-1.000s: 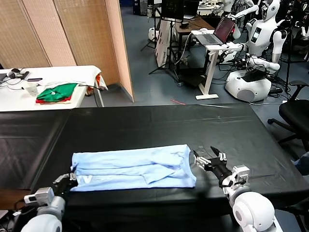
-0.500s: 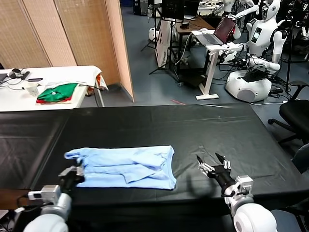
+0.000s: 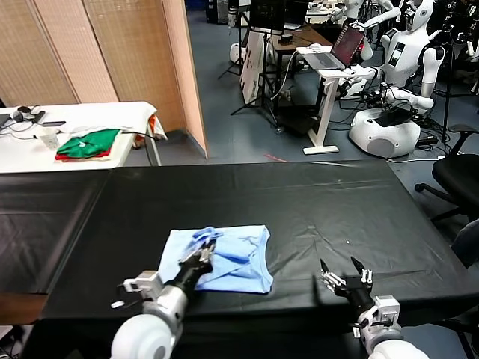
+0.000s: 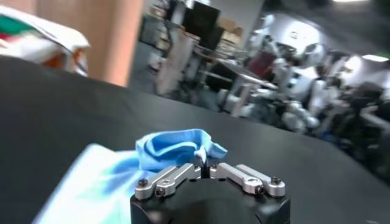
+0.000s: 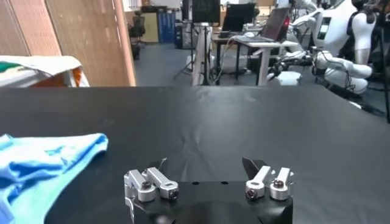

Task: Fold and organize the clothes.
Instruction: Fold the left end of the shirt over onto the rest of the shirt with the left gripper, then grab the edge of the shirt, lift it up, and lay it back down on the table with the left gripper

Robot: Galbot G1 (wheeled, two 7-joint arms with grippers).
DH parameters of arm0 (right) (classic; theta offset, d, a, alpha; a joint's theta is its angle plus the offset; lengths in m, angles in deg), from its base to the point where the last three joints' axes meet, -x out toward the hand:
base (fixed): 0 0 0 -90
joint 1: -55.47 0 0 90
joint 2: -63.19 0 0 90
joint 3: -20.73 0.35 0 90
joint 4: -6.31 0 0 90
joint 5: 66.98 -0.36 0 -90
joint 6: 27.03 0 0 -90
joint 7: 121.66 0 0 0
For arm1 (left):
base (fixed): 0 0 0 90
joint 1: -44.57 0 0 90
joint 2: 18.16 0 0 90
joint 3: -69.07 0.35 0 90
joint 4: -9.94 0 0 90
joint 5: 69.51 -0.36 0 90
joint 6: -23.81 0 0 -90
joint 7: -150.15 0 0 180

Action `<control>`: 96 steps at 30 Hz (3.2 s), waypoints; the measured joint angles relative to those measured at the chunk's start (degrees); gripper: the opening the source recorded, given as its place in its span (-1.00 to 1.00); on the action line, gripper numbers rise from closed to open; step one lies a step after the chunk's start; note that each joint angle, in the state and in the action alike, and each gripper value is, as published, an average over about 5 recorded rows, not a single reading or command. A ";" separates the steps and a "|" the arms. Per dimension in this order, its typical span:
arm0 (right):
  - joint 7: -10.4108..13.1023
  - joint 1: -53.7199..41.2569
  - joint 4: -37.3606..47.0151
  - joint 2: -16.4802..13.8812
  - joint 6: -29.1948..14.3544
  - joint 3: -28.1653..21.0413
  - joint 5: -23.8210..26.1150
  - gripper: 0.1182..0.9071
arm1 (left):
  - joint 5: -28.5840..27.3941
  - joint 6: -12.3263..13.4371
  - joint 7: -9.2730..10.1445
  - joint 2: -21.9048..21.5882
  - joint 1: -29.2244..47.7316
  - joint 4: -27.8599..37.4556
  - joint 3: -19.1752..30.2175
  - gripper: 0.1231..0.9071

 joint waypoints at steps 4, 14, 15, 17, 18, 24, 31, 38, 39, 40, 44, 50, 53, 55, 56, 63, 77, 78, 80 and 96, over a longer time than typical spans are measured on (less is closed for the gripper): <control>-0.01 0.08 0.08 0.52 -0.09 0.16 0.09 1.00 | -0.62 0.05 -0.08 1.02 2.17 0.91 2.95 -0.86; -0.05 0.17 0.48 1.14 -0.07 -0.24 0.56 1.00 | -3.81 1.17 -0.90 3.42 4.18 3.57 6.67 -0.86; -0.11 0.19 0.45 1.14 -0.05 -0.25 0.58 1.00 | -4.61 1.58 -1.18 3.68 4.17 3.93 7.01 -0.86; -0.35 0.25 0.28 1.09 0.01 -0.26 0.59 1.00 | -6.76 2.91 -1.87 4.22 4.13 4.96 7.72 -0.86; -0.57 0.32 0.13 1.02 0.06 -0.30 0.59 1.00 | -7.84 3.59 -2.14 4.52 4.11 5.63 8.08 -0.86; -2.31 0.67 -1.44 -0.21 0.34 -1.12 0.51 1.00 | -11.36 5.63 -2.39 6.81 4.14 10.14 9.78 -0.86; -3.32 0.90 -4.10 -3.01 0.37 -3.16 -0.30 1.00 | -14.43 7.13 -2.87 8.47 2.82 12.59 10.84 -0.30; -3.88 -1.77 -3.53 -5.81 1.14 -7.50 -0.61 1.00 | -4.08 3.28 -0.98 10.05 1.82 8.49 8.84 0.76; -3.95 -2.49 -3.10 -6.31 1.22 -8.32 -0.71 1.00 | -2.79 3.18 -0.85 10.01 1.99 7.66 8.29 0.87; -4.00 -3.31 -2.63 -6.87 1.32 -9.19 -0.91 1.00 | -1.98 3.24 -0.88 9.82 2.21 6.96 7.65 0.93; -3.86 -7.44 -0.55 -9.13 1.93 -13.04 -2.26 1.00 | -3.67 4.83 -2.54 7.89 2.61 5.32 4.54 0.99; -3.18 -15.41 3.37 -10.21 3.20 -19.70 -3.55 1.00 | -9.58 6.84 -3.68 1.22 1.17 4.65 -1.93 1.00; -3.20 -19.02 4.96 -10.17 4.19 -22.88 -3.90 1.00 | -11.24 7.37 -3.63 -1.45 0.12 4.45 -5.31 1.00; -2.83 -21.13 5.79 -10.05 5.38 -24.77 -3.44 1.00 | -12.38 7.80 -3.58 -2.26 -0.57 4.38 -7.15 1.00; -2.51 -22.10 6.15 -9.96 6.14 -25.64 -2.95 1.00 | -13.12 8.08 -3.56 -2.42 -0.93 4.40 -7.90 1.00; -1.76 -26.28 6.82 -10.59 15.00 -30.19 3.94 1.00 | -17.22 9.90 -3.52 -1.78 -3.18 5.45 -10.45 1.00; -1.64 -19.17 -0.86 -16.50 20.30 -23.72 9.38 1.00 | -18.30 11.26 -3.45 -1.40 -3.63 6.74 -11.37 1.00; -1.33 -18.28 -1.49 -16.55 20.30 -22.81 9.11 1.00 | -18.17 11.45 -3.48 -1.44 -3.62 6.91 -11.58 1.00; -0.45 -16.36 -2.44 -16.36 20.27 -20.92 7.88 1.00 | -17.64 11.79 -3.71 -1.45 -3.55 7.35 -12.03 1.00; 2.98 -3.17 -2.02 -8.88 -0.14 -7.96 -5.24 1.00 | -0.11 9.26 -10.33 1.89 -2.87 11.85 -15.08 1.00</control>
